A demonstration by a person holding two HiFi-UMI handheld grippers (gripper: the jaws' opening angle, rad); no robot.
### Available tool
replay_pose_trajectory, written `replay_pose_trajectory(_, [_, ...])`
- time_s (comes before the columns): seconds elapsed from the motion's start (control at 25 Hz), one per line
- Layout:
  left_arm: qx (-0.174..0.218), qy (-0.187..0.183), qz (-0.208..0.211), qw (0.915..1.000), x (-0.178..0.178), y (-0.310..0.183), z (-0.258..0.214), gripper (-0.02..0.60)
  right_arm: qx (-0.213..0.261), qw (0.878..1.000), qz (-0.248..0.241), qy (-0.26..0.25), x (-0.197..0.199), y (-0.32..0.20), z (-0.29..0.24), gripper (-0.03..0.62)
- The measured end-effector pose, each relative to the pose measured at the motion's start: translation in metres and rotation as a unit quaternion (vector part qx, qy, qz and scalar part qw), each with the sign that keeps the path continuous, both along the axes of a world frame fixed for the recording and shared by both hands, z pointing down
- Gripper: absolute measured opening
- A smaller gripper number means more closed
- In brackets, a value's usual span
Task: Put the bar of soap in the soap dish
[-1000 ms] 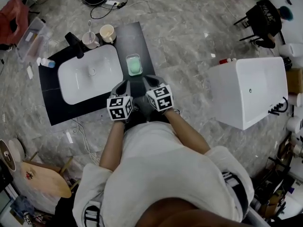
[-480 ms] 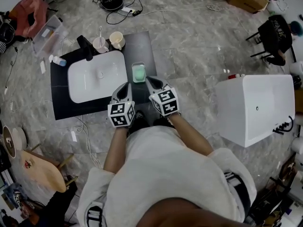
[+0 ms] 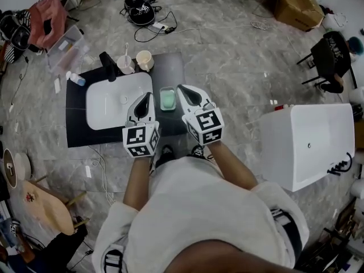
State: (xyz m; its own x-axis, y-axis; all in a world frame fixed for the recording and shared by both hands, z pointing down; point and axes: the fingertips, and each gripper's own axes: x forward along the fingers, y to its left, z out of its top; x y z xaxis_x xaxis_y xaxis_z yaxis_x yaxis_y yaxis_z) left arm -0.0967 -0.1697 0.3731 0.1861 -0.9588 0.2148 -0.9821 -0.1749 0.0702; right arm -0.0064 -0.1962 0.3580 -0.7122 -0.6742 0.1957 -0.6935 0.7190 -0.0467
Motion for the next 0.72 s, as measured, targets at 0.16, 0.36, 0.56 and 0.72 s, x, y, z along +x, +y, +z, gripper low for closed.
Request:
replay_pose_trajectory(0.16, [0.036,-0.003,-0.003,0.9994,-0.003,-0.004,-0.041,0.017,0.061,0.998,0.008,-0.007,0.004,-0.007,-0.044,0.0])
replay_pose_trajectory(0.36, [0.062,-0.014,-0.016,0.9979,-0.004,0.002,-0.076,0.017,0.101,0.995,0.014,-0.005,0.009,-0.005,-0.068,0.0])
replay_pose_trajectory(0.56, [0.079,-0.014,-0.011,0.9967,0.0,0.007,-0.087,0.017,0.125,0.992,0.02,0.003,0.01,-0.006,-0.077,0.0])
replay_pose_trajectory(0.72, [0.092,-0.026,-0.009,0.9954,0.001,0.006,-0.092,0.017,0.126,0.992,0.023,-0.005,0.012,-0.007,-0.081,0.0])
